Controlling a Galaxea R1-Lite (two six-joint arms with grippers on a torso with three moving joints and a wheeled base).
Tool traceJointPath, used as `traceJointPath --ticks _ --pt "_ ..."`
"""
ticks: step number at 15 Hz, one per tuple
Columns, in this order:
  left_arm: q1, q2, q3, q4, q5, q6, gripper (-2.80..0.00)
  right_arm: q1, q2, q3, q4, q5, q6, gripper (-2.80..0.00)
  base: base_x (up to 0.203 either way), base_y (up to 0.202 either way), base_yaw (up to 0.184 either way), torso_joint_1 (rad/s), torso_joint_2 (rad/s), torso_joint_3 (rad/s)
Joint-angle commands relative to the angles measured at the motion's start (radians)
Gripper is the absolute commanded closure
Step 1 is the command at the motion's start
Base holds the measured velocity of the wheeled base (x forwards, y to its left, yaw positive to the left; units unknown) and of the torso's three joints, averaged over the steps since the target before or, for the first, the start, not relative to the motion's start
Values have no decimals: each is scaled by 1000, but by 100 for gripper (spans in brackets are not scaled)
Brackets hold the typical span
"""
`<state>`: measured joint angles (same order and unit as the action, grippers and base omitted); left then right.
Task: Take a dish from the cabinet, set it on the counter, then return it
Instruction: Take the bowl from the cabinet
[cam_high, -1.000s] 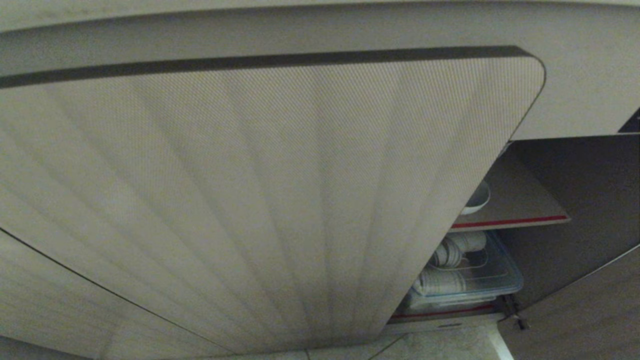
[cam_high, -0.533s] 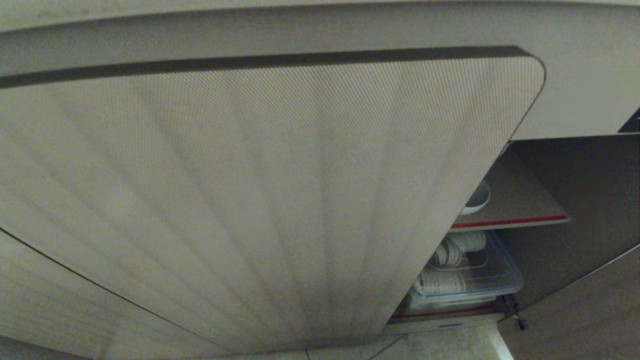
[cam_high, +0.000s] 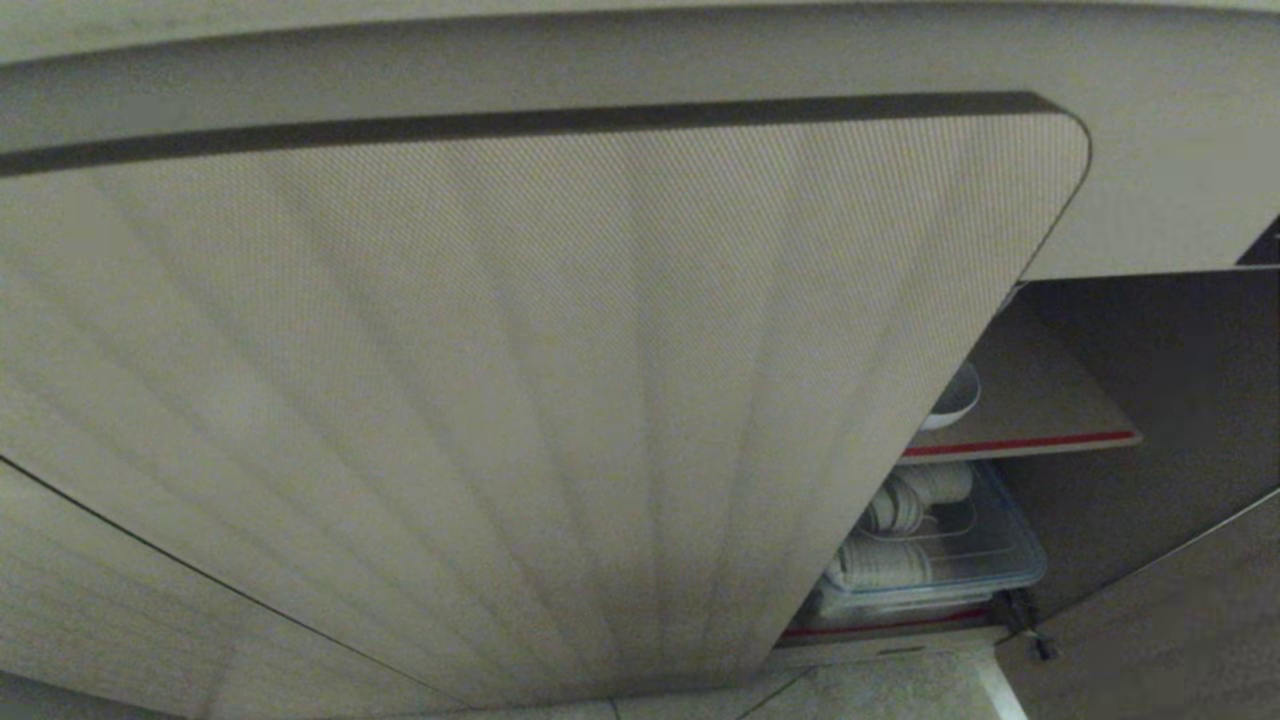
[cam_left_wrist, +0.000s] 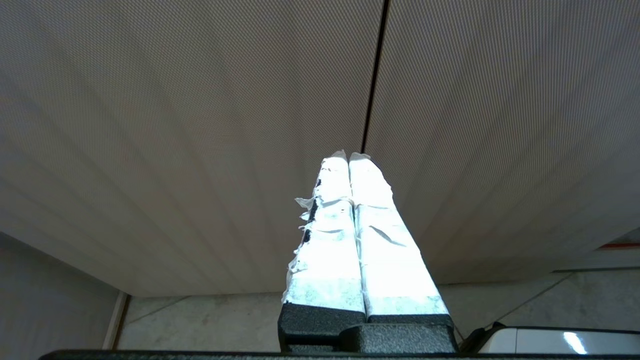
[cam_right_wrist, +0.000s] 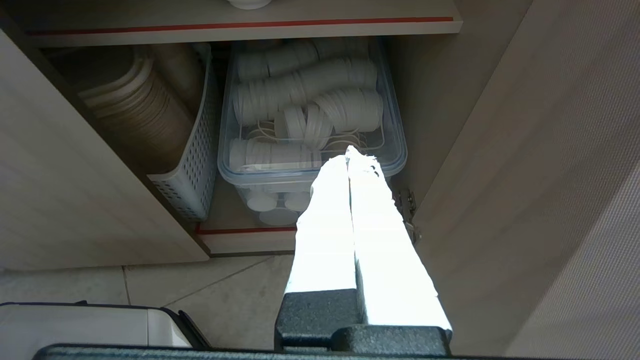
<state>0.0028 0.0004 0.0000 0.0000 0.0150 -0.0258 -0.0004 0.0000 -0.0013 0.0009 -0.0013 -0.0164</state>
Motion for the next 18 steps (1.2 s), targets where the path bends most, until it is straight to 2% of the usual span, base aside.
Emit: traceJointPath --ticks 1,10,15,18 --pt "0 0 0 0 0 0 0 -1 4 -2 7 -2 0 0 0 0 0 0 0 0" --pt "0 0 0 0 0 0 0 -3 106 -1 7 -2 -22 0 0 0 0 0 0 0" --pt "0 0 0 0 0 0 0 -6 292 -3 -31 -3 -33 0 0 0 0 0 0 0" --pt "0 0 0 0 0 0 0 -6 405 -8 -52 -3 -72 0 0 0 0 0 0 0"
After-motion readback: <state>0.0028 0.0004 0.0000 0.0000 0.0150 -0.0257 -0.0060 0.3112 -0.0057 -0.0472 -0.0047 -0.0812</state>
